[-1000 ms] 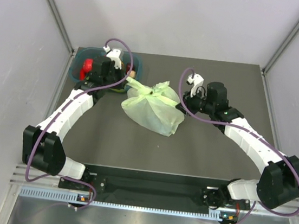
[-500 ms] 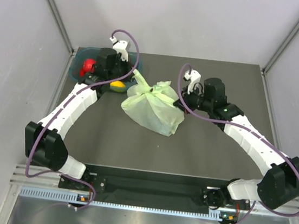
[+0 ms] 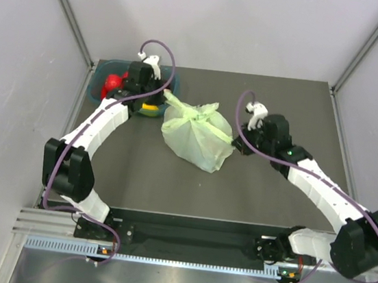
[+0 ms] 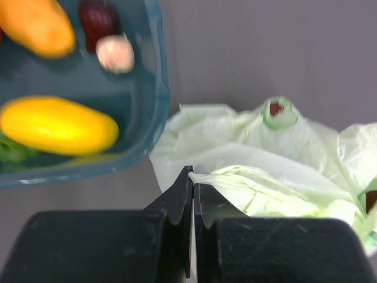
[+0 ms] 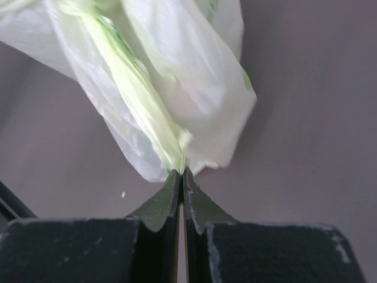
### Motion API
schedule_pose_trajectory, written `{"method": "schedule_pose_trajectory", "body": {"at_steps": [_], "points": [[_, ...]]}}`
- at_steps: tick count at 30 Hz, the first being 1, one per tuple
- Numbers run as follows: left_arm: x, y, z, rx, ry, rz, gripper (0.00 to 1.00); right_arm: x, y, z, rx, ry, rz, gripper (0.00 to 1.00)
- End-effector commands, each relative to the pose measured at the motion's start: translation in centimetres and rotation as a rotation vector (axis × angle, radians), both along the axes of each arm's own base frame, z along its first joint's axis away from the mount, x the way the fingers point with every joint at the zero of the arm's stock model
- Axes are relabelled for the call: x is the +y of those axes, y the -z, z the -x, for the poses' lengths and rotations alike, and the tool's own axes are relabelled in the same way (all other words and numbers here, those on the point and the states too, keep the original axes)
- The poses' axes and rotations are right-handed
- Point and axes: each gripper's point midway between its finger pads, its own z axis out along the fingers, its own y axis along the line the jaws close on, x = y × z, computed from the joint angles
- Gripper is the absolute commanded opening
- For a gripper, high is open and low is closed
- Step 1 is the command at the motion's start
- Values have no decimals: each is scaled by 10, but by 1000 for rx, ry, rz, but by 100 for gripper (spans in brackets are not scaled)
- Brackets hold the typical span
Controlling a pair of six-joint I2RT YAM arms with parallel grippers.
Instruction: Place the fake fruits into the plastic bag and tie a complex knot
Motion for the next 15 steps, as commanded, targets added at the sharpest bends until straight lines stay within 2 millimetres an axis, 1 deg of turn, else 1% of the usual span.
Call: {"method": "schedule_pose_trajectory", "body": {"at_steps": [1,2,5,7,8,9,10,11,12,13,14,15], "points": [[75,30,-18,35,-240,-36,0,-68,50,19,112,274,61,0],[78,34,-17,36,-250,-39,0,-81,68,26,142,316,82,0],[76,49,-15,58,-238,-37,0,-103,79,26,138,399,143,0],[81,57,-14,72,-261,-51,0,-108,83,25,140,421,158,0],[80,57,-13,67,-249,-60,0,-108,82,23,131,419,139,0],[74,55,-12,64,-218,-49,0,-106,79,21,118,416,121,0],[71,52,-13,53,-201,-43,0,-103,72,19,89,407,99,0],[61,48,-13,39,-165,-39,0,-88,62,18,74,342,38,0],[57,45,-13,27,-154,-41,0,-81,54,16,48,304,10,0],[54,39,-14,11,-145,-42,0,-73,44,14,22,268,-22,12],[50,38,-13,9,-131,-44,0,-58,29,15,3,184,-74,23],[44,36,-12,8,-103,-25,0,-52,18,12,-37,144,-87,34]]}}
